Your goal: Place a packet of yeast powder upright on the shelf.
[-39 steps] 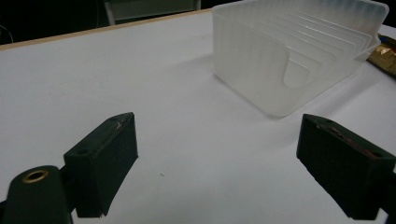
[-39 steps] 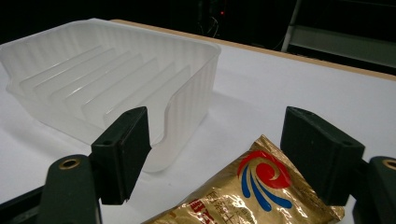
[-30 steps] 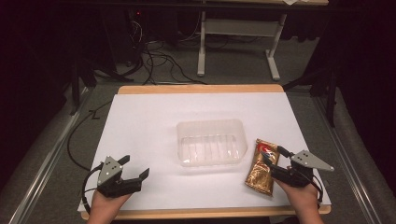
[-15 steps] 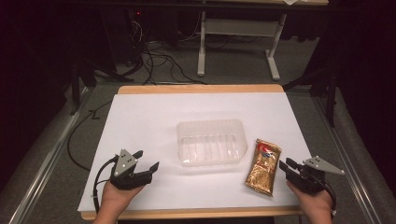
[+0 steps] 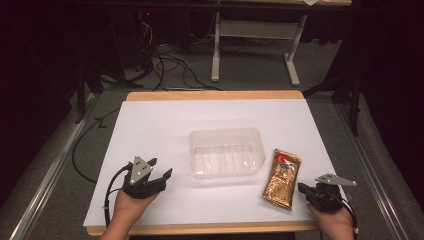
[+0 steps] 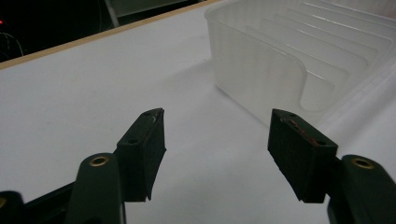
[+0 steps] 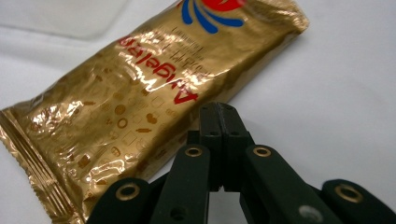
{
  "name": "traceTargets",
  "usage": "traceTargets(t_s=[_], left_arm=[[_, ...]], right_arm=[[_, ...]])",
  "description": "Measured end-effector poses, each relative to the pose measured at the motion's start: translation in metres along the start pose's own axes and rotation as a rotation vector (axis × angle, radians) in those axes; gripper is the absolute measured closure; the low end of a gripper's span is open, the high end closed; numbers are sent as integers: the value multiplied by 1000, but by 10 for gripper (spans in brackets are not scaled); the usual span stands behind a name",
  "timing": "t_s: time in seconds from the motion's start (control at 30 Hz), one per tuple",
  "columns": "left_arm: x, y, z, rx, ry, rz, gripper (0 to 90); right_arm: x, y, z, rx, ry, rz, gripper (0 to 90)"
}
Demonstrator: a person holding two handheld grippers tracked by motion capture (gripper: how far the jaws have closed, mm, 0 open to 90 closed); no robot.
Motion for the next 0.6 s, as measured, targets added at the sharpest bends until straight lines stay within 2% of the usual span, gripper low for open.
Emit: traceTargets(t_s=[0.1, 0.17, 0.43, 0.57, 0.6], left_arm=[[0, 2, -4, -6, 13, 1, 328], [1, 3, -5, 1, 19, 6, 320], [2, 2, -9, 6, 28, 10, 316], [1, 5, -10, -6, 24, 21, 310], [1, 5, -10, -6, 24, 21, 310]], right_arm=[[7, 6, 0, -36, 35, 12, 900], [8, 8, 0, -42, 39, 19, 900], [10, 18, 2, -85, 44, 63, 900], [13, 33, 8, -127, 33, 95, 900], [13, 33, 8, -127, 33, 95, 900]])
Point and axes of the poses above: each handheld gripper's, and its own axes: x roughly forward along the jaws, z roughly out of its top, y roughly to its left, the point moved 6 cm from there along x, roughly forward along the jaws, and after that the axes turned 5 degrees about -x, right-handed, at the moved point
